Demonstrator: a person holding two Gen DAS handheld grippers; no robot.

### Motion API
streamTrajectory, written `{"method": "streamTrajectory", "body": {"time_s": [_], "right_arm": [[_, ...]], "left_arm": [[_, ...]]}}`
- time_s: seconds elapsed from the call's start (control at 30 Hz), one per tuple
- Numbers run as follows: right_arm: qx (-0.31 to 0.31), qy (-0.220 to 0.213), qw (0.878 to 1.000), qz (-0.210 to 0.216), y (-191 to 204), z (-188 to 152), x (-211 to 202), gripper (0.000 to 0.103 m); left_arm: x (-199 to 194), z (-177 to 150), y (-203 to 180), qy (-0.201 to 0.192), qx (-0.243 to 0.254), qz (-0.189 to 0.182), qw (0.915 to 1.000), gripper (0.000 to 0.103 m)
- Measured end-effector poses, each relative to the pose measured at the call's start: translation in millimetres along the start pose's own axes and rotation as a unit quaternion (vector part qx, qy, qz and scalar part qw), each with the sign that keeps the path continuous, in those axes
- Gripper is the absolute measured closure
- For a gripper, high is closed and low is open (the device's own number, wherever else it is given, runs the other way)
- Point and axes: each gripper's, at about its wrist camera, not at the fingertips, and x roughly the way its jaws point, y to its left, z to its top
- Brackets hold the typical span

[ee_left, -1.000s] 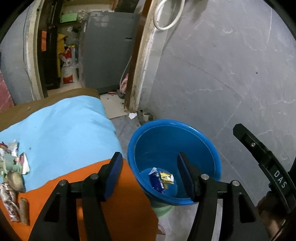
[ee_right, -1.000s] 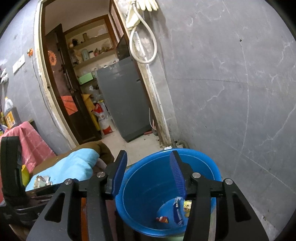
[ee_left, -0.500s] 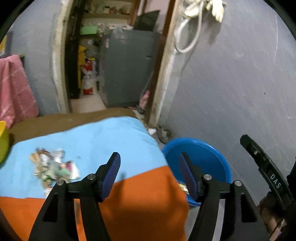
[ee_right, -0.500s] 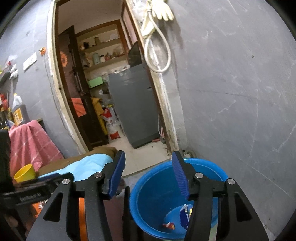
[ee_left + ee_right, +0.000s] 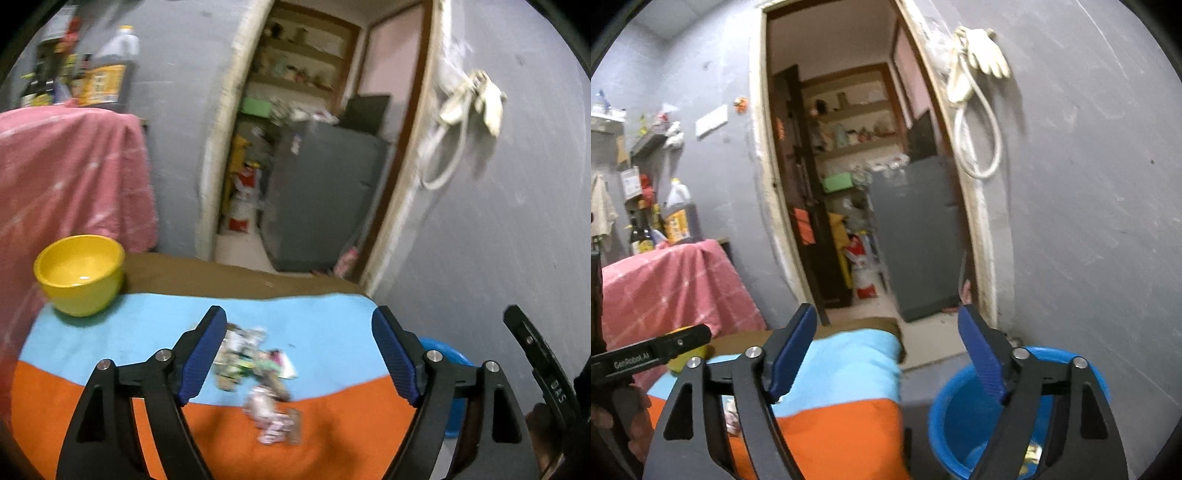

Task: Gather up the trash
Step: 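Move both open tools back over the remaining trash on the blanket, then grasp the white ribbon bundle with the right tool while the left tool grasps a brown scrap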

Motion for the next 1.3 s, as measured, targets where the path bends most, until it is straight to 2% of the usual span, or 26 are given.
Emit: {"method": "streamTrajectory", "body": {"time_s": [0.1,0.2,0.27,0.5,0.8,1.03,1.3], "right_arm": [[-0.006,-0.014,1.000,0.017,14.8,0.4,1.6,0.015],[-0.010,-0.026,0.999,0.034,27.1,0.1,3.2,0.000],[-0.013,-0.037,0.998,0.045,35.3,-0.5,3.3,0.000],[-0.054,-0.055,0.993,0.087,70.2,-6.9,5.2,0.000],[-0.112,-0.033,0.986,0.117,106.6,-24.2,14.0,0.000],[-0.134,0.008,0.982,0.136,122.0,-41.6,26.1,0.000],[-0.146,0.095,0.975,0.139,133.0,-62.1,50.3,0.000]], "left_arm": [[-14.3,5.2,22.3,-0.021,-0.018,0.015,0.9995,0.019],[-22.8,7.6,40.2,-0.037,-0.028,0.031,0.9985,0.012],[-27.9,6.8,48.2,-0.047,-0.029,0.041,0.9977,0.007],[-47.0,-1.8,73.4,-0.083,-0.003,0.081,0.9932,0.003],[-52.9,-24.3,91.6,-0.111,0.042,0.114,0.9863,0.003],[-44.1,-36.1,100.8,-0.098,0.061,0.122,0.9858,0.003],[-17.7,-47.7,110.9,-0.024,0.080,0.123,0.9888,0.003]]}}
